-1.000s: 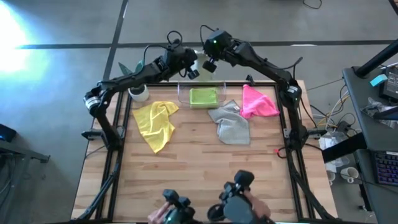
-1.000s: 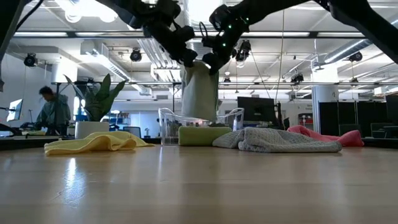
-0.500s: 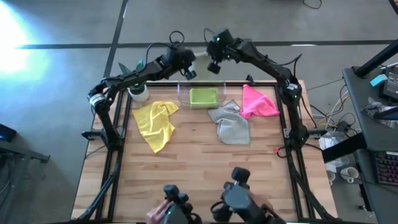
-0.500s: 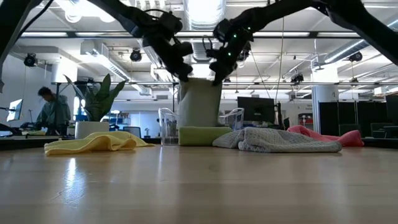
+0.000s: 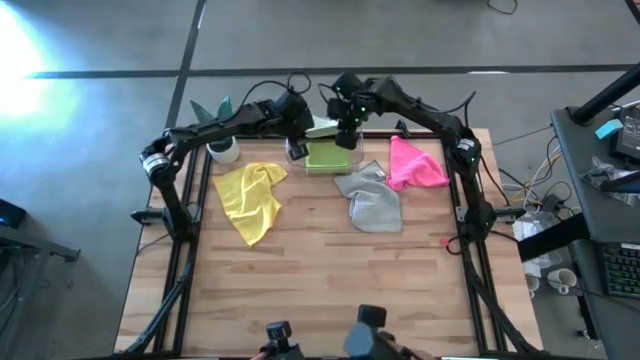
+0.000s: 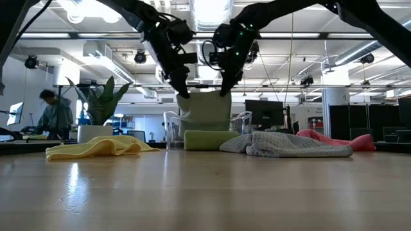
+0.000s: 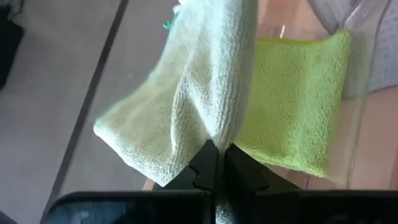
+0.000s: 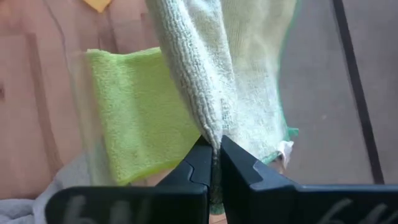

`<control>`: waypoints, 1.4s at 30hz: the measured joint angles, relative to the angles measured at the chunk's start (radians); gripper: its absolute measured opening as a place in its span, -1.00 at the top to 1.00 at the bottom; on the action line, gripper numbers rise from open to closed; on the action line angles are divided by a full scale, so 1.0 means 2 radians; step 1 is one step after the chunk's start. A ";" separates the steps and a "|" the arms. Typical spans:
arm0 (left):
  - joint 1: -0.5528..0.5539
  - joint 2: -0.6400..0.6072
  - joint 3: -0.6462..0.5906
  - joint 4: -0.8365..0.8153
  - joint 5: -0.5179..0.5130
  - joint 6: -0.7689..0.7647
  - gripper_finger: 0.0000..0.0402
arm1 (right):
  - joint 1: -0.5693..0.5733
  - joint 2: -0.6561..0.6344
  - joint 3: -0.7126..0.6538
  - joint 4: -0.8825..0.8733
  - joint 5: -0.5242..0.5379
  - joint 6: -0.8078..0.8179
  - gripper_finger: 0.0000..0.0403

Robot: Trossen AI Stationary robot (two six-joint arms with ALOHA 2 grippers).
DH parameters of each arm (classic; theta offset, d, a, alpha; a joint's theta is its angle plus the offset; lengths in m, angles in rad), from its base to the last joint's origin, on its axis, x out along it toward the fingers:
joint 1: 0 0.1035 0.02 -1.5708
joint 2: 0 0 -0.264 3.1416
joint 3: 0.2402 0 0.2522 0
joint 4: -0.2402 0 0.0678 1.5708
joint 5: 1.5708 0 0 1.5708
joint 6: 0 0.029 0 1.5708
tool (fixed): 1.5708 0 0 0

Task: Fold microfiber towels
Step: Put the light green microfiber cloth into the transparent bin

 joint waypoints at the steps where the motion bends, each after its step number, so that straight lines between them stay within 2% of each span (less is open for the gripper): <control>1: -0.001 -0.003 0.000 0.000 -0.001 0.000 1.00 | 0.003 0.000 0.000 -0.001 0.000 0.001 0.96; 9: -0.027 -0.033 0.000 -0.017 0.016 0.000 1.00 | 0.010 0.000 -0.014 -0.048 -0.006 0.001 0.96; 32: -0.038 0.009 -0.023 -0.024 0.020 -0.026 1.00 | 0.027 -0.001 -0.105 -0.013 -0.002 0.014 0.96; 42: -0.038 0.008 -0.023 -0.076 0.044 -0.027 0.67 | 0.027 -0.001 -0.134 -0.027 0.001 0.017 0.96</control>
